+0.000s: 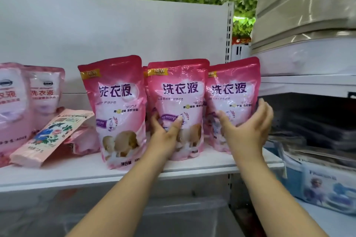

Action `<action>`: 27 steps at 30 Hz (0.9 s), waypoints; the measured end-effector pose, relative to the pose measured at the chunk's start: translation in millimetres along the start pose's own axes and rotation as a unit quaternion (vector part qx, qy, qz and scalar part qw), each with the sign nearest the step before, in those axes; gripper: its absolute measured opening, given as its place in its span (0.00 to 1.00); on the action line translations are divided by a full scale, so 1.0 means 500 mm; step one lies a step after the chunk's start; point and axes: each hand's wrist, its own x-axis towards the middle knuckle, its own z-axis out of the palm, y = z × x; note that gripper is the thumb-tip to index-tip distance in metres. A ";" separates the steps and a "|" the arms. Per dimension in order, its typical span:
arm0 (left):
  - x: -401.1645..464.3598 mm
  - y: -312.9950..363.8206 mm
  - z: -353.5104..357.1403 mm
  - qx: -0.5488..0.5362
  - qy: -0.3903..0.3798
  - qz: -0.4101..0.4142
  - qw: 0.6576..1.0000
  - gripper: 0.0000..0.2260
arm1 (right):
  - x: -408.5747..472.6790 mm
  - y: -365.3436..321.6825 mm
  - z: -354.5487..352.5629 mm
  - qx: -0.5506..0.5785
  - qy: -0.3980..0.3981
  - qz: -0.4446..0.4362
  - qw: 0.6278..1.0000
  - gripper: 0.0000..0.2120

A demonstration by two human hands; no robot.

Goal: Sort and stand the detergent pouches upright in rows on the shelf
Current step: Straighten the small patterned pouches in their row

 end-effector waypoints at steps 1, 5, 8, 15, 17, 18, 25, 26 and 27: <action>-0.003 0.001 0.000 -0.002 -0.007 -0.006 1.000 0.42 | 0.022 0.013 0.002 0.017 -0.053 0.084 0.995 0.42; -0.013 0.001 -0.002 0.024 -0.024 -0.015 0.999 0.55 | 0.070 0.069 -0.008 0.142 -0.165 0.176 0.960 0.21; -0.016 -0.002 -0.004 0.012 -0.028 -0.009 1.000 0.44 | 0.071 0.095 -0.034 0.201 -0.172 0.169 0.950 0.12; -0.006 -0.007 0.002 -0.005 -0.046 0.003 0.999 0.38 | 0.058 0.100 -0.044 0.226 -0.142 0.136 0.954 0.13; -0.008 -0.007 0.002 0.001 -0.045 0.015 0.999 0.38 | 0.052 0.097 -0.044 0.215 -0.128 0.116 0.961 0.16; -0.010 -0.007 0.001 0.009 -0.041 0.017 0.999 0.38 | 0.048 0.097 -0.044 0.203 -0.121 0.104 0.966 0.16; -0.030 0.013 0.008 0.095 -0.020 0.028 0.995 0.35 | 0.039 0.092 -0.047 0.145 -0.105 0.089 0.980 0.22; -0.032 0.015 0.008 0.111 -0.017 0.032 0.993 0.35 | 0.038 0.089 -0.049 0.137 -0.104 0.090 0.981 0.22; -0.033 0.015 0.007 0.125 -0.013 0.039 0.991 0.35 | 0.036 0.087 -0.049 0.130 -0.101 0.091 0.982 0.23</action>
